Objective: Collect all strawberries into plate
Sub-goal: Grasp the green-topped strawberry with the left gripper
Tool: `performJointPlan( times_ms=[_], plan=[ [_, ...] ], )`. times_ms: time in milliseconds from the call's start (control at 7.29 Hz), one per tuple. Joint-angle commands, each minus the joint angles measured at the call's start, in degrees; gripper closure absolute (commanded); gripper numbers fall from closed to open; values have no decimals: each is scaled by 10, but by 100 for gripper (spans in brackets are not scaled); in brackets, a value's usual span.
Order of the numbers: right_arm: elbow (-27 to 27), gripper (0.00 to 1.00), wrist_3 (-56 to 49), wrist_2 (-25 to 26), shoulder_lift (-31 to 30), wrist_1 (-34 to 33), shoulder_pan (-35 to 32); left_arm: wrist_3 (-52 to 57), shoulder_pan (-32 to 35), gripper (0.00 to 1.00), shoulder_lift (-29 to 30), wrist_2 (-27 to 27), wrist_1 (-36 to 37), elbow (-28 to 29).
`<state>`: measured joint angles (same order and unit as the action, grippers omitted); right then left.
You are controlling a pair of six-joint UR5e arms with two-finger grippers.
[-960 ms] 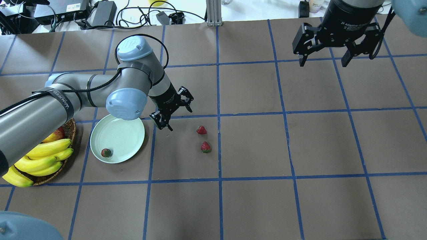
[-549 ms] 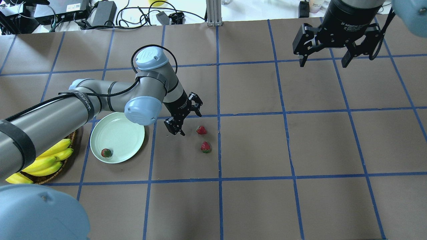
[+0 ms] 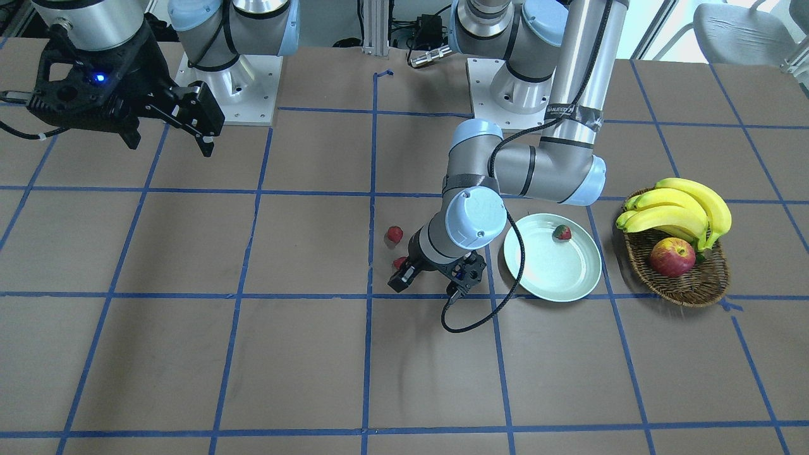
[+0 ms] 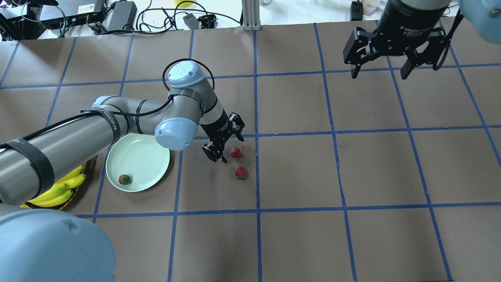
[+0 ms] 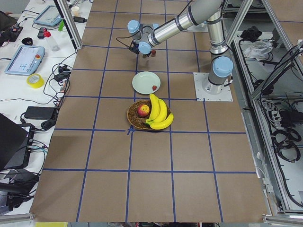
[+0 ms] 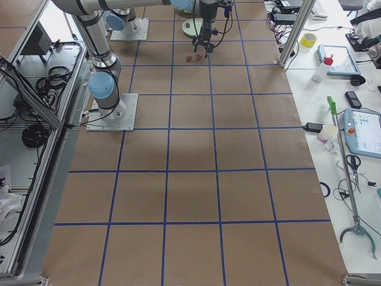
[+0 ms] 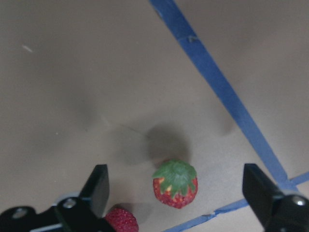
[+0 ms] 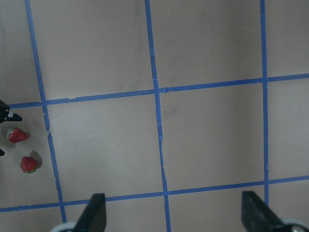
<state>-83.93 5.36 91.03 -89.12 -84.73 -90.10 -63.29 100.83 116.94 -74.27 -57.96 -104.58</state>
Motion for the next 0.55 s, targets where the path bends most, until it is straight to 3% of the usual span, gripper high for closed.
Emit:
performJointPlan(
  times_ms=[0,412],
  plan=[
    [0,0,0,-1,0,0,-1,12,2,100,0,1,1,2],
    [1,0,0,0,0,1,-1,38,2,100,-10,-6,0,2]
  ],
)
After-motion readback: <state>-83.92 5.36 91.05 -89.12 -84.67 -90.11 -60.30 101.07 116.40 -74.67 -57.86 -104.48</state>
